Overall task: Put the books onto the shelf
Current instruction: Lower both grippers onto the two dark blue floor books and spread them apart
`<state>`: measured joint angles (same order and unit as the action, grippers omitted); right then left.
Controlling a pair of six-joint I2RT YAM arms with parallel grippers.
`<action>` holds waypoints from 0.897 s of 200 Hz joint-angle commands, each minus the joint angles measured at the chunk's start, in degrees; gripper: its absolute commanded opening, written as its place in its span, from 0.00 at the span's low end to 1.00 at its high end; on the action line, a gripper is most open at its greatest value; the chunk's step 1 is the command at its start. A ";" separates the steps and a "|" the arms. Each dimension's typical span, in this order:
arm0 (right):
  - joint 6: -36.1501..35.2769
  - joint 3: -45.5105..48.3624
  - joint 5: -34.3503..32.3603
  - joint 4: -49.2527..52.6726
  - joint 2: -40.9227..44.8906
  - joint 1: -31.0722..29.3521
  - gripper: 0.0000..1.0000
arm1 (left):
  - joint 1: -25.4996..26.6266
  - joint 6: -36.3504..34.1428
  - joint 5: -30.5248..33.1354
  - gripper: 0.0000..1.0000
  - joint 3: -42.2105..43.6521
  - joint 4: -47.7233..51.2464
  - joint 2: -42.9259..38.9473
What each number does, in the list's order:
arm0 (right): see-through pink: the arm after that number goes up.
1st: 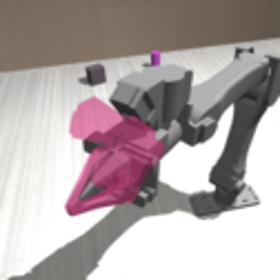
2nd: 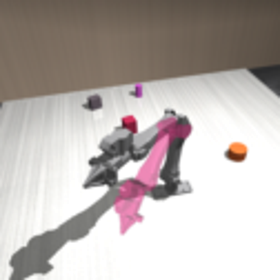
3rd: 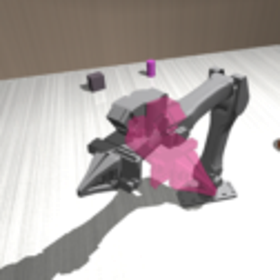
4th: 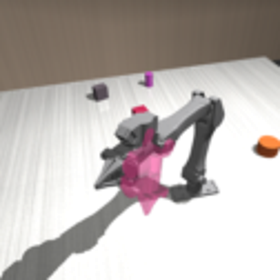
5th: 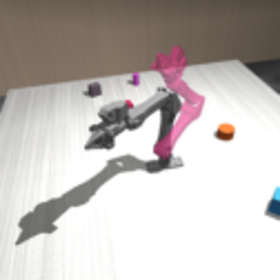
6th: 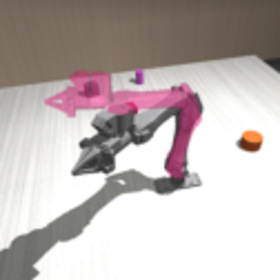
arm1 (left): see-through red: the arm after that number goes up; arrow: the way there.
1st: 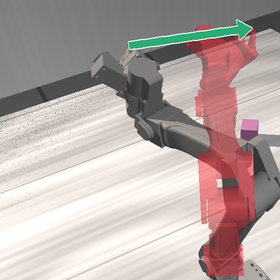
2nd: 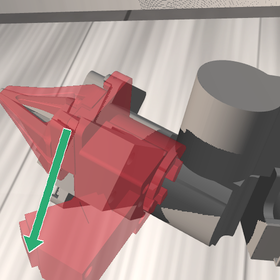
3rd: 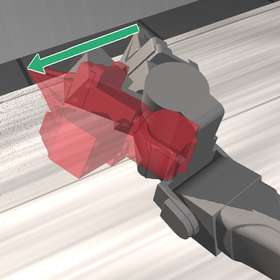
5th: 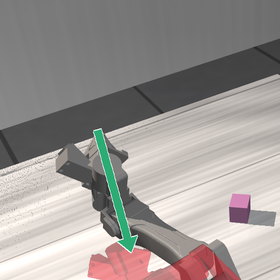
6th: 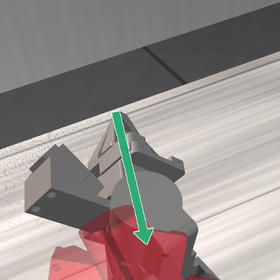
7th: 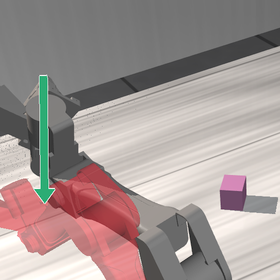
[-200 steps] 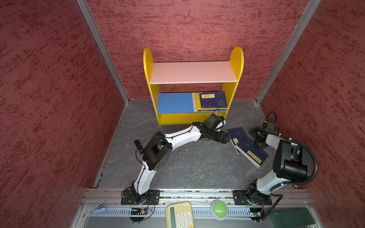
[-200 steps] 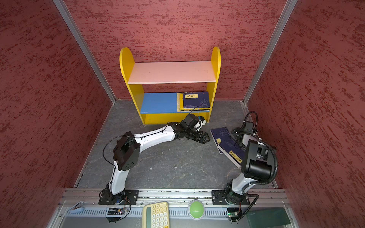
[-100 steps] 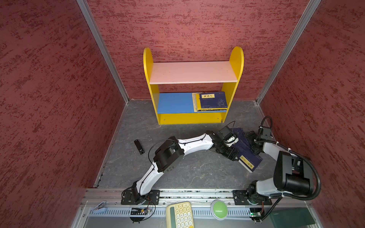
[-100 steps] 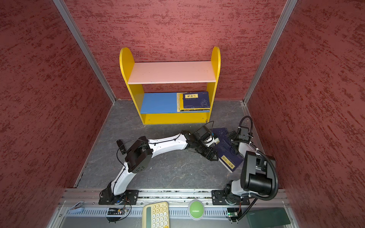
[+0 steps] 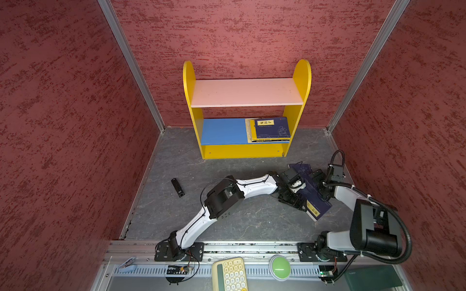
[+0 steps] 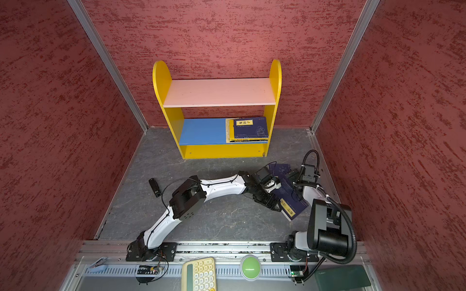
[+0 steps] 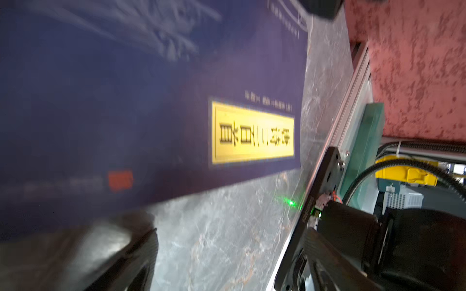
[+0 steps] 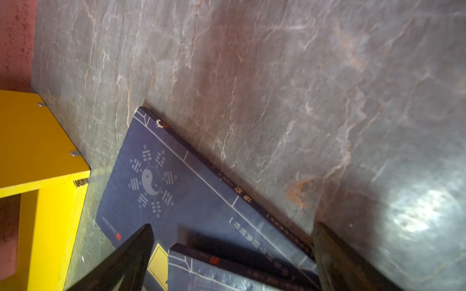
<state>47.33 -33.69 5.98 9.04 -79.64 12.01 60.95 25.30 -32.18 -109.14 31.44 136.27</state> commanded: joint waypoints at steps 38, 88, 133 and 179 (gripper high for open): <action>0.71 4.81 6.60 10.37 0.92 -5.82 0.99 | -4.46 5.95 2.89 0.89 -1.20 -4.68 1.29; -3.92 8.12 15.56 16.71 9.60 -7.60 0.98 | -7.15 8.31 3.21 0.86 0.24 -7.22 0.41; -1.17 13.22 27.88 8.02 12.96 -7.79 0.97 | -8.23 11.47 1.47 0.82 1.32 -9.96 0.40; -2.25 11.64 31.94 8.64 17.39 -7.79 0.91 | -8.04 13.59 1.41 0.78 3.09 -11.40 0.14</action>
<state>46.39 -23.07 25.43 12.84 -64.73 5.98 51.99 35.83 -31.20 -107.00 25.67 136.29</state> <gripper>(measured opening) 0.925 0.795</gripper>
